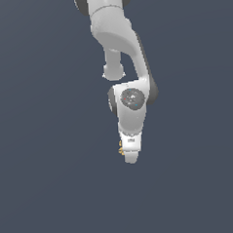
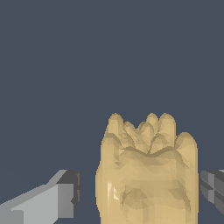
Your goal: Pick up the object and move it to a goal position.
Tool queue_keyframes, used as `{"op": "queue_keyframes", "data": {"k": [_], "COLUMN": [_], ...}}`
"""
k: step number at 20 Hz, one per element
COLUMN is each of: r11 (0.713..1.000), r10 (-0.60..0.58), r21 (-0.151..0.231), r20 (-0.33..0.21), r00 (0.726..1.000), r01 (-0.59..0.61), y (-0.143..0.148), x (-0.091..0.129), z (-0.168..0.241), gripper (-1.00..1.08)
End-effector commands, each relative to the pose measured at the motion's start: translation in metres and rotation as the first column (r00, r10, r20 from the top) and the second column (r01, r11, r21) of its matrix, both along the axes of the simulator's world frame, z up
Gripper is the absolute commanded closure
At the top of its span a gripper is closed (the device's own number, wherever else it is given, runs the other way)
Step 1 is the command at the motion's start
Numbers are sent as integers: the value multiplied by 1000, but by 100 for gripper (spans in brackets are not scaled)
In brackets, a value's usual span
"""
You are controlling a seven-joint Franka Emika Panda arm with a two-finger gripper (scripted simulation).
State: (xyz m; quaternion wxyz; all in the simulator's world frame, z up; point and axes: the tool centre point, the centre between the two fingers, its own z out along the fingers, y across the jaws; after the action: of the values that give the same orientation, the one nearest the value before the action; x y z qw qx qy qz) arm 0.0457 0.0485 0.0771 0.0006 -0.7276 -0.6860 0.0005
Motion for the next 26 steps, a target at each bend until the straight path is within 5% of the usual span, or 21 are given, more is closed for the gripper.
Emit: {"op": "queue_keyframes", "data": {"k": [1, 4, 5, 26], "r11": [1000, 1000, 1000, 1000], "r10": [0, 0, 0, 0], "r21": [0, 0, 0, -2], "r20": [1, 1, 1, 2], "r00": [1000, 1000, 1000, 1000], "r01": [0, 0, 0, 0], "y": [0, 0, 0, 3], "x": [1, 2, 2, -8], "z": [-6, -7, -7, 23], "gripper": [-92, -92, 108, 108]}}
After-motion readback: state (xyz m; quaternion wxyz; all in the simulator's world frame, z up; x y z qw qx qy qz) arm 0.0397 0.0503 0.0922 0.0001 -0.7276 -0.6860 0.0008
